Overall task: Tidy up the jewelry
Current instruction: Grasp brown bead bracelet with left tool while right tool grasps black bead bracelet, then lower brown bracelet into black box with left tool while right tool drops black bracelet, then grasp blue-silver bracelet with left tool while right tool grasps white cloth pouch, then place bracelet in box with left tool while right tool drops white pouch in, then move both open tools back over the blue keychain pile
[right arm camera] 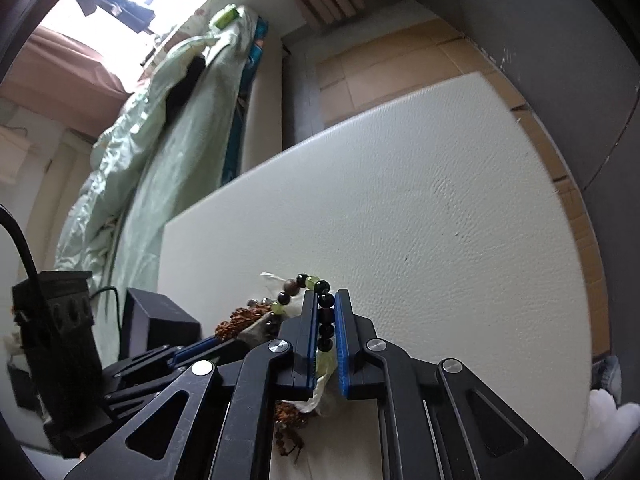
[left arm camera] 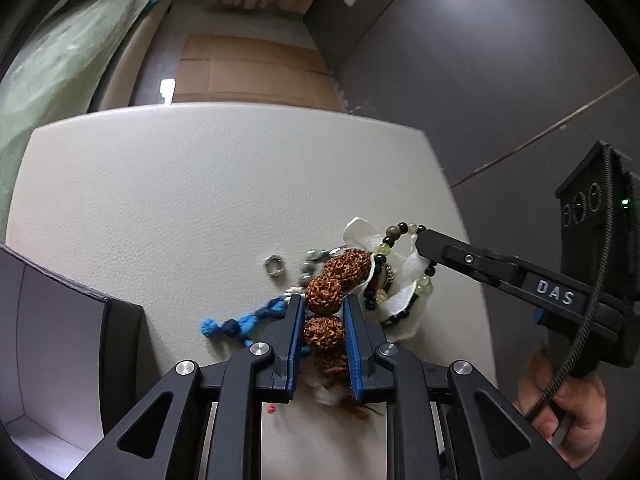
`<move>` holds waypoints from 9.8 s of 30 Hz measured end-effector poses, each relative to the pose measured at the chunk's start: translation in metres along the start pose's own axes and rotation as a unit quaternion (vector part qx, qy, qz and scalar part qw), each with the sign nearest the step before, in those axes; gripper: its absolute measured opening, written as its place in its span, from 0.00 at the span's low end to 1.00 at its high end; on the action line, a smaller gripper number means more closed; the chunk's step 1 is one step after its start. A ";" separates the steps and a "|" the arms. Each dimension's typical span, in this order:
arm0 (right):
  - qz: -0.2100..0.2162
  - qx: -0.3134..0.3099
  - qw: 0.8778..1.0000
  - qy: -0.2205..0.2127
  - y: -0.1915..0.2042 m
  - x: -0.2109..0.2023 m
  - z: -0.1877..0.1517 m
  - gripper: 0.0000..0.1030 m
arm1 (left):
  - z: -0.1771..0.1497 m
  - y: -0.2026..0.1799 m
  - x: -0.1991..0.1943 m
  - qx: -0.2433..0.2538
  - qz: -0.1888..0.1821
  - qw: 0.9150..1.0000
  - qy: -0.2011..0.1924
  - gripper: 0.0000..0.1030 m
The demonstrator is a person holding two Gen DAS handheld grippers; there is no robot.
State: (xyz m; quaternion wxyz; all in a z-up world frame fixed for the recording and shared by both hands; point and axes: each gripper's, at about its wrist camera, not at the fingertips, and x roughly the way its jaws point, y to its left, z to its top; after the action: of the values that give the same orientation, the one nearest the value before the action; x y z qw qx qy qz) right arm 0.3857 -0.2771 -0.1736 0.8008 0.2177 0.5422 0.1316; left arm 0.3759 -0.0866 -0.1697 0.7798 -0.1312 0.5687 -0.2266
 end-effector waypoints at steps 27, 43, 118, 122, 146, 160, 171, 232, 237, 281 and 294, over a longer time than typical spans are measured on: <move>0.091 0.020 0.990 -0.108 -0.001 -0.078 -0.011 0.09 | 0.003 -0.040 -0.106 0.052 -0.007 0.992 -0.119 0.19; 0.173 -0.022 0.981 -0.090 0.057 -0.063 -0.027 0.10 | -0.011 -0.012 -0.182 0.039 0.050 0.982 -0.176 0.20; 0.008 -0.001 1.000 0.000 0.003 -0.033 -0.038 0.68 | -0.008 -0.003 -0.095 0.051 0.066 0.994 -0.071 0.62; 0.004 0.024 1.000 0.015 -0.007 -0.020 -0.036 0.68 | 0.003 -0.007 -0.075 0.043 0.067 0.996 -0.046 0.62; -0.020 0.025 0.999 -0.002 -0.017 -0.004 -0.023 0.04 | 0.012 -0.009 0.003 0.016 0.033 0.999 0.031 0.31; 0.003 0.035 0.999 -0.023 -0.019 -0.022 -0.024 0.04 | 0.008 -0.012 0.019 0.010 0.069 0.997 0.045 0.10; 0.045 0.044 0.996 -0.061 -0.011 -0.047 -0.024 0.04 | 0.010 -0.043 -0.038 0.040 0.041 0.998 -0.023 0.10; 0.133 -0.071 0.988 -0.040 0.131 0.000 -0.051 0.62 | -0.023 0.072 -0.146 -0.002 0.049 0.995 -0.082 0.10; 0.125 -0.064 0.989 -0.048 0.116 -0.011 -0.048 0.63 | -0.021 0.098 -0.127 -0.034 0.105 0.993 -0.039 0.11; 0.004 0.003 0.998 -0.067 -0.011 -0.087 -0.059 0.90 | -0.020 -0.033 -0.047 0.102 0.076 0.991 -0.029 0.83; 0.025 0.044 0.997 -0.056 -0.041 -0.081 -0.054 0.90 | -0.008 -0.045 0.008 0.099 0.077 0.992 0.028 0.53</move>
State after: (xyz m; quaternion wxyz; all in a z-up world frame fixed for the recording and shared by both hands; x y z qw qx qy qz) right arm 0.3043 -0.3379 -0.1446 0.8157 0.2734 0.4967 0.1148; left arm 0.3615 -0.1293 -0.1579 0.7881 -0.0023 0.5731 -0.2245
